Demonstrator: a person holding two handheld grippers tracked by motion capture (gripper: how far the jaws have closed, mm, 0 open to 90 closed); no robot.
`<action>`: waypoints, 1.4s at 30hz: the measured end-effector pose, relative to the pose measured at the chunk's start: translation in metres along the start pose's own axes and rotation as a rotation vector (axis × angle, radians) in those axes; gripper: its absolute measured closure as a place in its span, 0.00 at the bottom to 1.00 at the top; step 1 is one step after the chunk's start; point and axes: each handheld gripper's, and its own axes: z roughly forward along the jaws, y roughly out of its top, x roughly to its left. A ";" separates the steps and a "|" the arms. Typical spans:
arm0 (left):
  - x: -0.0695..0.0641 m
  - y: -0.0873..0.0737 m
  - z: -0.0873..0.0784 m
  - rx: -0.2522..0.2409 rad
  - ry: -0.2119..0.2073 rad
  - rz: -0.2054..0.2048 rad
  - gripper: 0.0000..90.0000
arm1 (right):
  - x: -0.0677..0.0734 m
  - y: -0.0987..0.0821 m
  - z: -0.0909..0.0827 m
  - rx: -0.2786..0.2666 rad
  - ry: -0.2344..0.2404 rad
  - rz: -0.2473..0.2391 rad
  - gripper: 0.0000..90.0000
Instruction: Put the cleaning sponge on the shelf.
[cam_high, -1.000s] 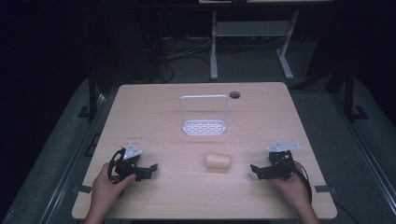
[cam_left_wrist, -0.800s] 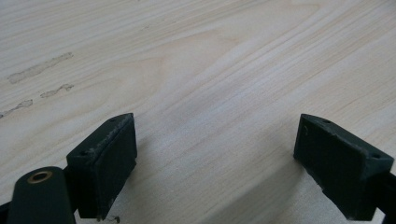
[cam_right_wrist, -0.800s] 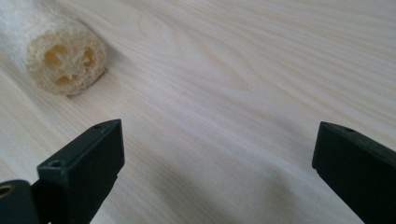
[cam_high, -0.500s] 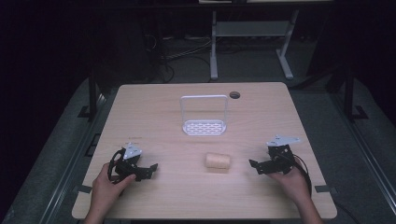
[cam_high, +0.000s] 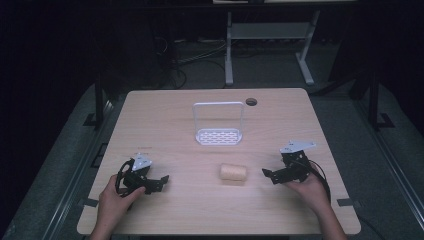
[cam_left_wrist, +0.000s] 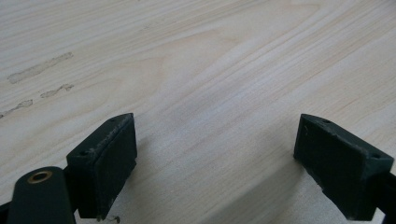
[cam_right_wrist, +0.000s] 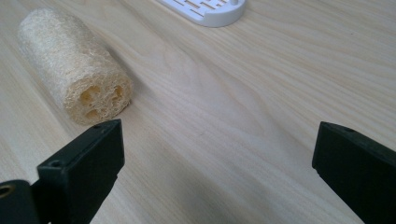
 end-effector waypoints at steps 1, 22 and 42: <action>0.000 0.000 0.000 0.000 0.000 0.000 0.14 | 0.000 0.001 0.000 -0.003 0.003 -0.008 0.02; 0.000 0.000 0.000 0.000 0.000 0.000 0.14 | 0.007 0.019 0.006 -0.020 0.112 -0.073 0.02; 0.000 0.000 0.000 0.000 0.000 0.000 0.14 | 0.021 0.034 0.018 -0.023 0.202 -0.113 0.02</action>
